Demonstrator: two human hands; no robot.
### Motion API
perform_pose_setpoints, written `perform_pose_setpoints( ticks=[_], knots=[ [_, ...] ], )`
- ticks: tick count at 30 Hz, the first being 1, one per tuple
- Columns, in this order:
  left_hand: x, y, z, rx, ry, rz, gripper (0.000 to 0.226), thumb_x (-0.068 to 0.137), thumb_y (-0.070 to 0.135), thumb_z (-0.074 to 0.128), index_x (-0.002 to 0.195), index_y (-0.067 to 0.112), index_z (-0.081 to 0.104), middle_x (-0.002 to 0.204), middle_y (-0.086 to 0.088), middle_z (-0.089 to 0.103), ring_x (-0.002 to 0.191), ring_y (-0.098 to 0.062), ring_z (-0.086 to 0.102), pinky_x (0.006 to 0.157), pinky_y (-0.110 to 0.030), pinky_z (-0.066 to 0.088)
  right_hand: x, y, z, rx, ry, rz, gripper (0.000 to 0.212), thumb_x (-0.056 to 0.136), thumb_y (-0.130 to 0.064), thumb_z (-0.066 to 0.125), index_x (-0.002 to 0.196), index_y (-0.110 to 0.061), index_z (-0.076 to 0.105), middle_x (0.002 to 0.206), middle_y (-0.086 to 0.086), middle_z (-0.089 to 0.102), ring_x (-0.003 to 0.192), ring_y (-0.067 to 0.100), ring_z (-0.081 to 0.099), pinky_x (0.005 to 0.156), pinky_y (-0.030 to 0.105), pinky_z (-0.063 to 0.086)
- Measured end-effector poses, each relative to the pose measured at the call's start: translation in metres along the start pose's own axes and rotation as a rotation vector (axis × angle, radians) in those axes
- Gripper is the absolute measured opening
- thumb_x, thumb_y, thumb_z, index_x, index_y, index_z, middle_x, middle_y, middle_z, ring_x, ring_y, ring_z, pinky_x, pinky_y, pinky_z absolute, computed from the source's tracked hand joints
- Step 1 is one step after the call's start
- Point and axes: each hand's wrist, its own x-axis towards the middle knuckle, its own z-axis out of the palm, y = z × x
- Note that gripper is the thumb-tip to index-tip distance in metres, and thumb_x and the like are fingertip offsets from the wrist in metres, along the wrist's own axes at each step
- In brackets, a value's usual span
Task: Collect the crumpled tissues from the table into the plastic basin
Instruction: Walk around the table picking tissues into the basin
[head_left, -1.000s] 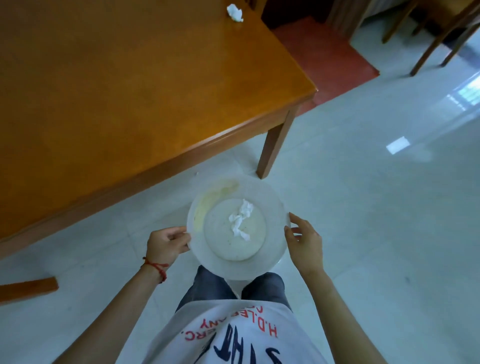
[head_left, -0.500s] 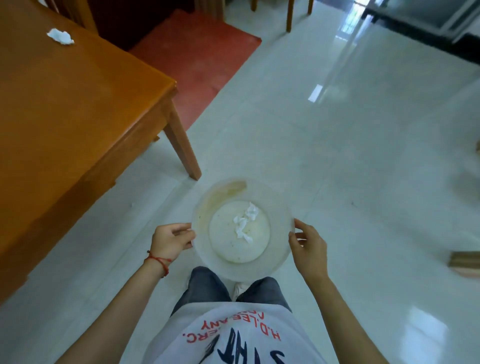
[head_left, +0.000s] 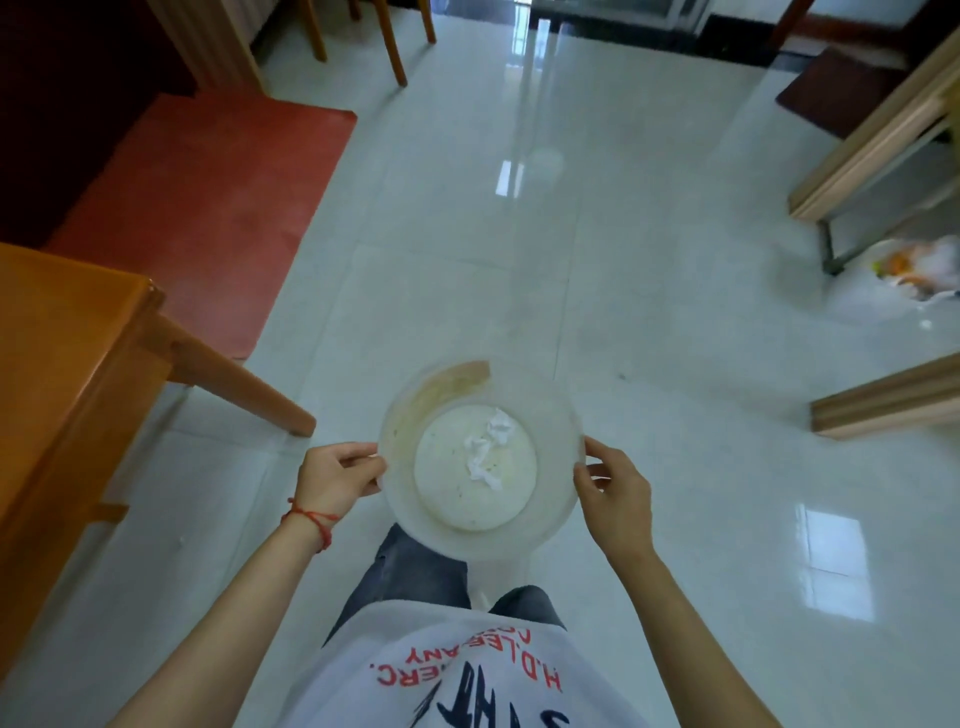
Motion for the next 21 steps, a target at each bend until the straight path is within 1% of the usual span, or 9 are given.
perform_pose_setpoints(
  ticks=[4, 7, 8, 10, 16, 21],
  knots=[
    [0.047, 0.029, 0.009, -0.016, -0.038, 0.003, 0.032, 0.076, -0.008, 0.062, 0.107, -0.013, 0.058, 0.075, -0.005, 0.062, 0.068, -0.017, 0.058, 0.050, -0.014, 0.054, 0.047, -0.018, 0.007, 0.005, 0.038, 0.001, 0.029, 0.086, -0.007, 0.056, 0.114, -0.013, 0.060, 0.103, -0.002, 0.060, 0.080, 0.013, 0.060, 0.064, -0.002, 0.041],
    [0.088, 0.058, 0.010, -0.029, -0.056, 0.013, 0.031, 0.077, -0.006, 0.062, 0.107, -0.012, 0.059, 0.077, -0.005, 0.063, 0.072, -0.019, 0.060, 0.050, -0.013, 0.053, 0.090, -0.039, 0.015, 0.003, 0.058, -0.017, 0.030, 0.085, -0.005, 0.056, 0.114, -0.011, 0.060, 0.101, -0.001, 0.061, 0.080, 0.014, 0.060, 0.064, 0.000, 0.042],
    [0.101, 0.067, 0.010, -0.030, -0.053, 0.014, 0.031, 0.077, -0.005, 0.063, 0.107, -0.012, 0.059, 0.078, -0.006, 0.064, 0.074, -0.021, 0.061, 0.051, -0.013, 0.054, 0.103, -0.046, 0.017, -0.001, 0.061, -0.018, 0.030, 0.086, -0.005, 0.056, 0.114, -0.011, 0.060, 0.101, 0.000, 0.061, 0.080, 0.014, 0.060, 0.065, 0.000, 0.042],
    [0.125, 0.087, 0.009, -0.033, -0.048, 0.020, 0.033, 0.076, -0.004, 0.064, 0.108, -0.011, 0.060, 0.079, -0.008, 0.065, 0.077, -0.024, 0.062, 0.054, -0.015, 0.055, 0.128, -0.062, 0.023, 0.007, 0.074, -0.016, 0.029, 0.086, -0.006, 0.055, 0.114, -0.012, 0.060, 0.101, -0.001, 0.060, 0.079, 0.008, 0.059, 0.065, 0.000, 0.042],
    [0.187, 0.144, 0.005, -0.055, -0.017, 0.043, 0.033, 0.075, -0.006, 0.064, 0.107, -0.011, 0.059, 0.074, -0.007, 0.063, 0.068, -0.018, 0.059, 0.055, -0.017, 0.056, 0.203, -0.106, 0.036, 0.026, 0.070, -0.032, 0.028, 0.087, -0.008, 0.056, 0.114, -0.012, 0.060, 0.103, -0.001, 0.061, 0.081, 0.006, 0.059, 0.064, -0.001, 0.042],
    [0.232, 0.179, 0.006, -0.107, 0.015, 0.037, 0.031, 0.076, -0.009, 0.062, 0.106, -0.013, 0.058, 0.071, -0.007, 0.061, 0.065, -0.017, 0.058, 0.052, -0.015, 0.055, 0.266, -0.139, 0.048, 0.013, 0.051, -0.068, 0.026, 0.087, -0.010, 0.056, 0.113, -0.015, 0.061, 0.101, -0.003, 0.060, 0.078, 0.003, 0.058, 0.063, 0.005, 0.043]
  ],
)
